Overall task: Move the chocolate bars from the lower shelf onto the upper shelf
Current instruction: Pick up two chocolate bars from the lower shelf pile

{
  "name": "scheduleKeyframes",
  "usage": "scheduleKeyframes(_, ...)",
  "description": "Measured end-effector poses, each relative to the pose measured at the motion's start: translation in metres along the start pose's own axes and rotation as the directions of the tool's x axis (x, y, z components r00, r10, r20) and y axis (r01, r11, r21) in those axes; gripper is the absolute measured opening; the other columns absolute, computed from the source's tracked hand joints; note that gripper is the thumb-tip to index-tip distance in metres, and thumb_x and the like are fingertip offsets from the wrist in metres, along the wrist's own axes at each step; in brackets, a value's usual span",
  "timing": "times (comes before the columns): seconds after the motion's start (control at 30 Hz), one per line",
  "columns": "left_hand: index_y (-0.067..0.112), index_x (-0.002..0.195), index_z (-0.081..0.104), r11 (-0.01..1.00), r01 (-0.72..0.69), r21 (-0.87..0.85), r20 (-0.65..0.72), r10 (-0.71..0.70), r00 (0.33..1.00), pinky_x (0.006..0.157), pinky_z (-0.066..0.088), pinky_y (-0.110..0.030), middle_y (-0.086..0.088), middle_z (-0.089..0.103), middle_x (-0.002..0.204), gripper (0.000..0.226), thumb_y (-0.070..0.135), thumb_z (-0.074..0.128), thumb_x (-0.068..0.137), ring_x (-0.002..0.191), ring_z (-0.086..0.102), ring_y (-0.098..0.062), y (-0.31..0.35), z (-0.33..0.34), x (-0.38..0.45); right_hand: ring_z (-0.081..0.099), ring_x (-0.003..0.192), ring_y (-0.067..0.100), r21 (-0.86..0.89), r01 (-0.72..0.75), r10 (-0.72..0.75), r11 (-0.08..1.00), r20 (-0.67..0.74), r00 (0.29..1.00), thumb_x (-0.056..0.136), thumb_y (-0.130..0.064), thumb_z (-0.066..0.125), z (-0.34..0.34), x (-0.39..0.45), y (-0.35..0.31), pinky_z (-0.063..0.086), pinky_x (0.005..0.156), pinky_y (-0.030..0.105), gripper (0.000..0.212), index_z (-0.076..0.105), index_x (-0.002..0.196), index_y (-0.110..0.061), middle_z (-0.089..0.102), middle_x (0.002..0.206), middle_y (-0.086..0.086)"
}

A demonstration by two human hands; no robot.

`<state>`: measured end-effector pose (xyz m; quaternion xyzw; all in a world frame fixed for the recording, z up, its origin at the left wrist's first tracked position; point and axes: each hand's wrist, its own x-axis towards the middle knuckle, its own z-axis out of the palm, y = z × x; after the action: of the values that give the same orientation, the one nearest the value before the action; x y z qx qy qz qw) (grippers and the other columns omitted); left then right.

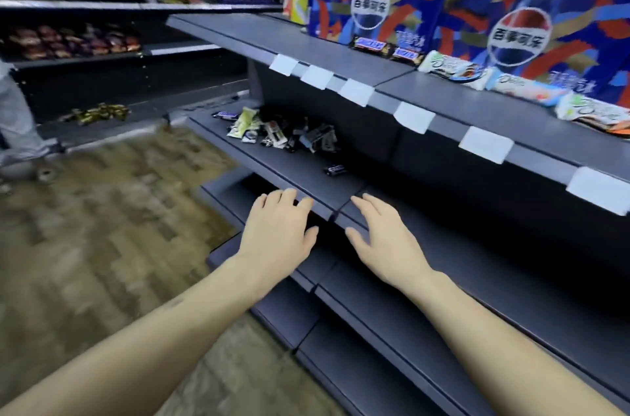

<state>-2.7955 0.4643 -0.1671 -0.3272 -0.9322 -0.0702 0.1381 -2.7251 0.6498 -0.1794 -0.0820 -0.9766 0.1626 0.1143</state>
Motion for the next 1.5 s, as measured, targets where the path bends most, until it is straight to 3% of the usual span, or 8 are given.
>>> scheduleKeyframes(0.37, 0.02, 0.13, 0.05, 1.0, 0.005, 0.007, 0.105, -0.006, 0.994, 0.098, 0.039, -0.033, -0.001, 0.052, 0.124, 0.043, 0.043, 0.046, 0.094, 0.116, 0.049, -0.023, -0.072, 0.069, 0.093, 0.027, 0.14, 0.011, 0.097, -0.024, 0.018, 0.995, 0.069, 0.997, 0.097, -0.038, 0.049, 0.081, 0.137, 0.021, 0.036, 0.105, 0.03, 0.057, 0.031, 0.15, -0.023, 0.032, 0.152, -0.009)
scheduleKeyframes(0.7, 0.02, 0.129, 0.049, 0.996, -0.045, -0.076, 0.126, 0.055, 0.99, 0.096, 0.038, -0.034, -0.004, 0.05, 0.126, 0.04, 0.039, 0.045, 0.094, 0.116, 0.048, -0.024, -0.095, 0.151, 0.174, 0.034, 0.136, 0.021, 0.081, -0.162, 0.151, 0.983, 0.127, 0.98, 0.096, -0.034, 0.053, 0.139, 0.211, 0.059, 0.042, 0.103, 0.038, 0.061, 0.028, 0.151, -0.022, 0.032, 0.153, -0.002)
scheduleKeyframes(1.0, 0.016, 0.133, 0.046, 0.978, -0.139, -0.155, 0.113, 0.157, 0.981, 0.086, 0.046, -0.036, -0.008, 0.042, 0.132, 0.04, 0.032, 0.049, 0.096, 0.119, 0.043, -0.027, -0.116, 0.236, 0.258, 0.04, 0.129, 0.031, 0.082, -0.398, 0.405, 0.914, -0.118, 0.906, 0.094, -0.046, 0.054, 0.192, 0.277, 0.086, 0.045, 0.095, 0.04, 0.069, 0.02, 0.153, -0.033, 0.034, 0.145, 0.012)
scheduleKeyframes(1.1, 0.014, 0.14, 0.04, 0.972, -0.13, -0.197, 0.062, 0.144, 0.988, 0.087, 0.048, -0.038, -0.011, 0.029, 0.146, 0.049, 0.031, 0.051, 0.095, 0.124, 0.039, -0.03, -0.122, 0.257, 0.283, 0.046, 0.123, 0.031, 0.064, -0.469, 0.472, 0.881, -0.185, 0.862, 0.092, -0.054, 0.052, 0.206, 0.292, 0.087, 0.045, 0.086, 0.035, 0.058, 0.037, 0.145, -0.035, 0.04, 0.138, 0.011)
scheduleKeyframes(1.17, 0.015, 0.144, 0.034, 0.98, -0.087, -0.177, 0.01, 0.09, 0.996, 0.088, 0.046, -0.041, -0.015, 0.017, 0.152, 0.059, 0.034, 0.054, 0.092, 0.12, 0.042, -0.033, -0.124, 0.27, 0.3, 0.054, 0.108, 0.027, 0.075, -0.43, 0.433, 0.9, -0.289, 0.854, 0.094, -0.046, 0.052, 0.215, 0.294, 0.086, 0.046, 0.074, 0.032, 0.039, 0.049, 0.131, -0.034, 0.049, 0.124, 0.006)
scheduleKeyframes(1.3, 0.02, 0.15, 0.019, 0.988, -0.034, -0.149, -0.069, 0.024, 0.997, 0.081, 0.048, -0.044, -0.021, -0.004, 0.157, 0.076, 0.041, 0.057, 0.088, 0.114, 0.049, -0.04, -0.128, 0.288, 0.338, 0.059, 0.076, 0.007, 0.4, -0.354, 0.492, 0.845, -0.325, 0.808, 0.099, -0.037, 0.044, 0.213, 0.291, 0.087, 0.047, 0.068, 0.028, 0.019, 0.055, 0.114, -0.03, 0.063, 0.099, -0.011)
scheduleKeyframes(1.37, 0.023, 0.149, 0.023, 0.989, -0.056, -0.14, -0.079, 0.046, 0.996, 0.076, 0.049, -0.043, -0.017, 0.003, 0.158, 0.071, 0.041, 0.056, 0.089, 0.115, 0.047, -0.039, -0.13, 0.293, 0.354, 0.055, 0.062, 0.001, 0.538, -0.358, 0.563, 0.763, -0.281, 0.777, 0.101, -0.038, 0.041, 0.209, 0.289, 0.087, 0.042, 0.059, 0.017, 0.021, 0.059, 0.104, -0.027, 0.067, 0.083, -0.01)
scheduleKeyframes(1.5, 0.021, 0.137, 0.044, 0.992, -0.051, -0.114, -0.064, 0.043, 0.997, 0.06, 0.044, -0.038, -0.013, 0.042, 0.138, 0.046, 0.03, 0.054, 0.092, 0.109, 0.05, -0.035, -0.128, 0.3, 0.363, 0.053, 0.065, 0.002, 0.531, -0.376, 0.56, 0.759, -0.239, 0.793, 0.1, -0.045, 0.044, 0.207, 0.287, 0.088, 0.038, 0.057, 0.013, 0.028, 0.064, 0.092, -0.027, 0.064, 0.075, -0.006)
